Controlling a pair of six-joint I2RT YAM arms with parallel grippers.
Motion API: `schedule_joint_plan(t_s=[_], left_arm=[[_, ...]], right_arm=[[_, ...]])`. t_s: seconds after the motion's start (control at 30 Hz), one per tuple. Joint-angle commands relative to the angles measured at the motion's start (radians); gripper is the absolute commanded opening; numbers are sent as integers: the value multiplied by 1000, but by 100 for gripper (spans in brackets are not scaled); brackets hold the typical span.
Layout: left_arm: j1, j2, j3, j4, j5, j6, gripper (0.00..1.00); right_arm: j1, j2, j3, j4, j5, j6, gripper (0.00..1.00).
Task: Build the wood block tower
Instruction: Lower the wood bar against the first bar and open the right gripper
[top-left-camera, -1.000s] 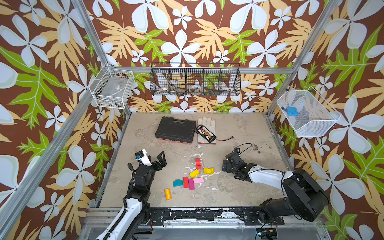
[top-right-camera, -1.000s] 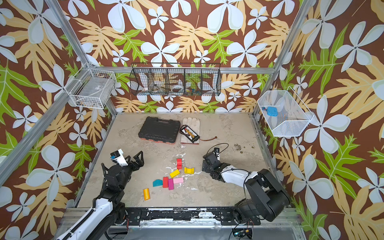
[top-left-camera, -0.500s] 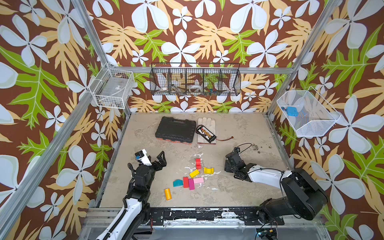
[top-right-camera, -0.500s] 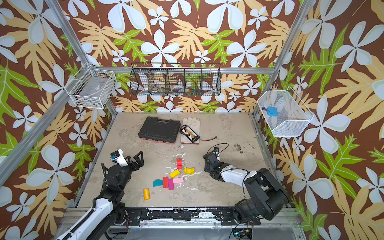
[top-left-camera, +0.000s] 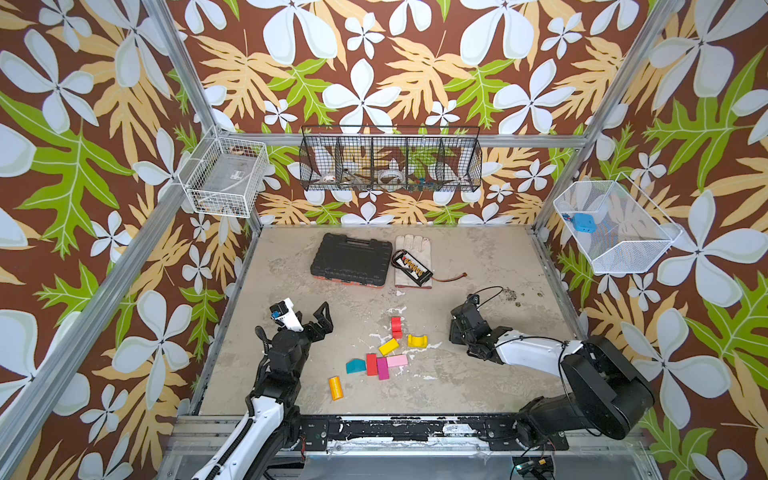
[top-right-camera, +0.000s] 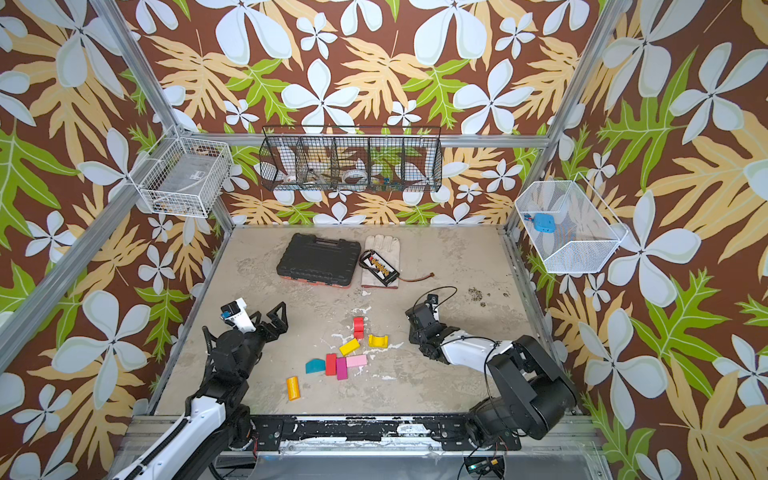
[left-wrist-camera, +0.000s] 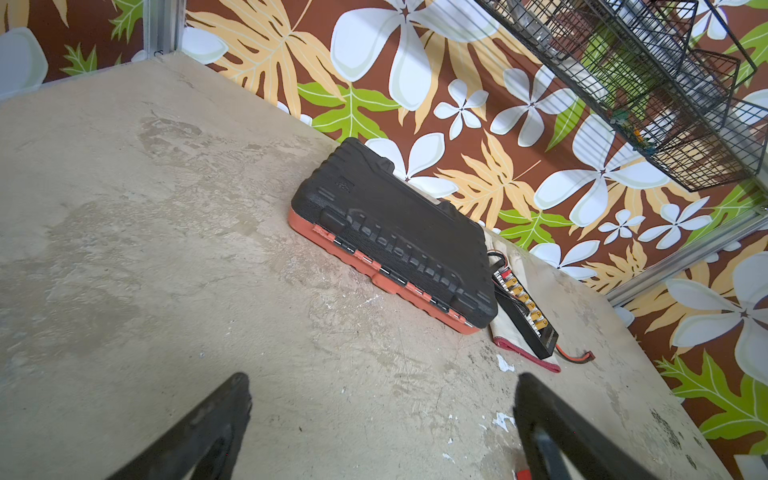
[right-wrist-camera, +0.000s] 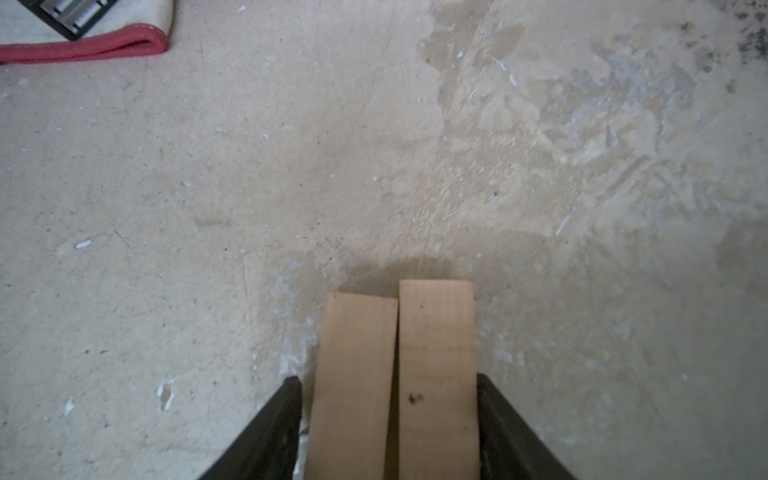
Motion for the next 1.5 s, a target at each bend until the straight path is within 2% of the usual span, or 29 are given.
schedule_joint_plan(t_s=[0.0, 0.07, 0.3, 0.57, 0.8, 1.1, 1.47], left_arm=[[0, -1, -2, 27, 3, -1, 100], [0, -1, -2, 27, 5, -1, 100], [0, -1, -3, 26, 4, -1, 100], [1, -2, -3, 27, 3, -1, 100], [0, -2, -3, 27, 3, -1, 100], [0, -5, -3, 25, 3, -1, 100], [0, -6, -3, 23, 2, -1, 100]], right_arm=[[1, 11, 3, -18, -44, -2, 54], [2, 18, 7, -17, -50, -5, 50], [18, 22, 15, -17, -52, -15, 50], [44, -35, 15, -48, -26, -7, 73], [55, -156, -39, -78, -16, 16, 81], [78, -294, -144, -80, -21, 45, 81], [79, -246, -143, -81, -11, 68, 74]])
